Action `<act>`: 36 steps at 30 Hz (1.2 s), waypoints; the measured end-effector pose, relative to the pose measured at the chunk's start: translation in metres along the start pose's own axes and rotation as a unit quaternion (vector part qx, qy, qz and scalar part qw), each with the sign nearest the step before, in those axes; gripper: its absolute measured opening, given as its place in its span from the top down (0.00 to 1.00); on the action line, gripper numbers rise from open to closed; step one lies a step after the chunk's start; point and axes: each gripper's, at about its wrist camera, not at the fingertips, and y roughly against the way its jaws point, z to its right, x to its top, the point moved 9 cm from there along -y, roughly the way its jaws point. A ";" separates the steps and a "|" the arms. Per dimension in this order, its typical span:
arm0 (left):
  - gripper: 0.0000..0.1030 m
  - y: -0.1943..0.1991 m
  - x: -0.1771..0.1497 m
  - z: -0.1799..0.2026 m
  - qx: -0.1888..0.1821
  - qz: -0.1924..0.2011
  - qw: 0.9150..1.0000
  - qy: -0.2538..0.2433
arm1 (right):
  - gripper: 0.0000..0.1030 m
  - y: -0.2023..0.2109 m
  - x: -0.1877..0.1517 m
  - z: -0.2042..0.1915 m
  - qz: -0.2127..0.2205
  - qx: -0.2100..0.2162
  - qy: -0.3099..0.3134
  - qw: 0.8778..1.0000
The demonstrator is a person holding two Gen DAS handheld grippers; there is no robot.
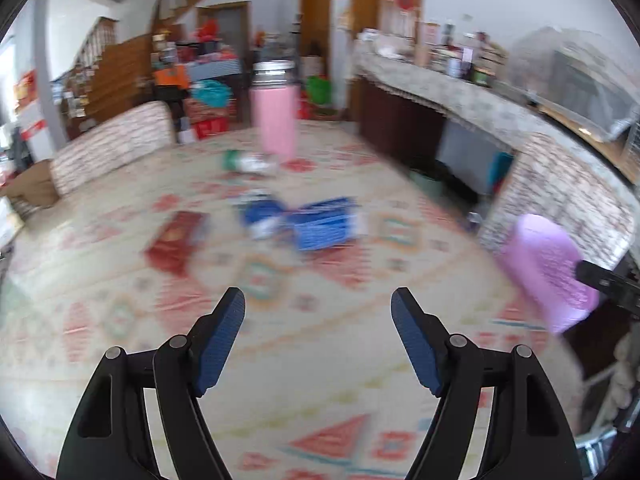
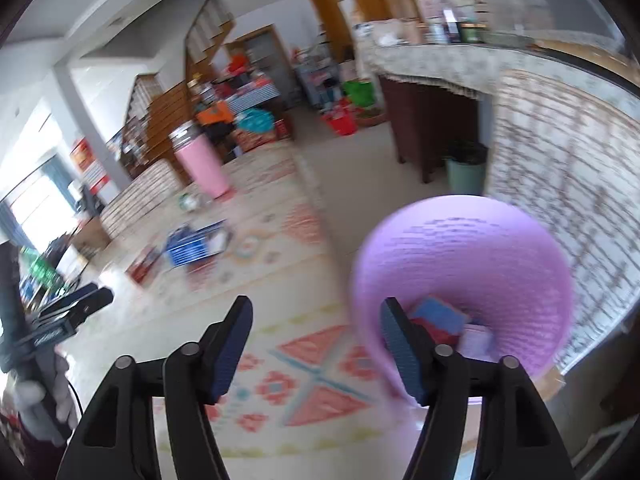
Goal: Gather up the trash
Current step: 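Move both open tools back toward the remaining boxes on the table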
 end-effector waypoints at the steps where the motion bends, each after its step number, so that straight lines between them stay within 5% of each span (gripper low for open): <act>1: 0.28 0.000 0.000 -0.017 0.014 -0.001 1.000 0.004 | 0.29 -0.007 0.001 -0.015 -0.006 0.010 0.007 1.000; 5: 0.28 -0.006 -0.001 -0.075 0.056 -0.017 0.998 0.032 | 0.29 -0.034 0.006 -0.061 -0.030 0.041 0.026 0.998; 13: 0.28 -0.041 0.002 -0.143 0.020 -0.060 0.987 0.149 | 0.23 -0.112 0.041 -0.140 -0.080 0.082 0.082 0.990; 17: 0.28 -0.050 -0.003 -0.145 0.000 -0.066 0.982 0.177 | 0.23 -0.149 0.051 -0.160 -0.101 0.070 0.101 0.987; 22: 0.28 -0.023 -0.004 -0.151 0.053 -0.044 0.991 0.118 | 0.23 -0.135 0.049 -0.177 -0.098 0.074 0.124 0.985; 26: 0.28 0.026 -0.003 -0.179 0.106 -0.015 0.989 0.100 | 0.23 -0.102 0.050 -0.173 -0.076 0.061 0.133 0.986; 36: 0.27 0.150 -0.019 -0.292 0.245 0.020 0.963 0.110 | 0.23 -0.050 0.047 -0.152 -0.052 0.042 0.129 0.989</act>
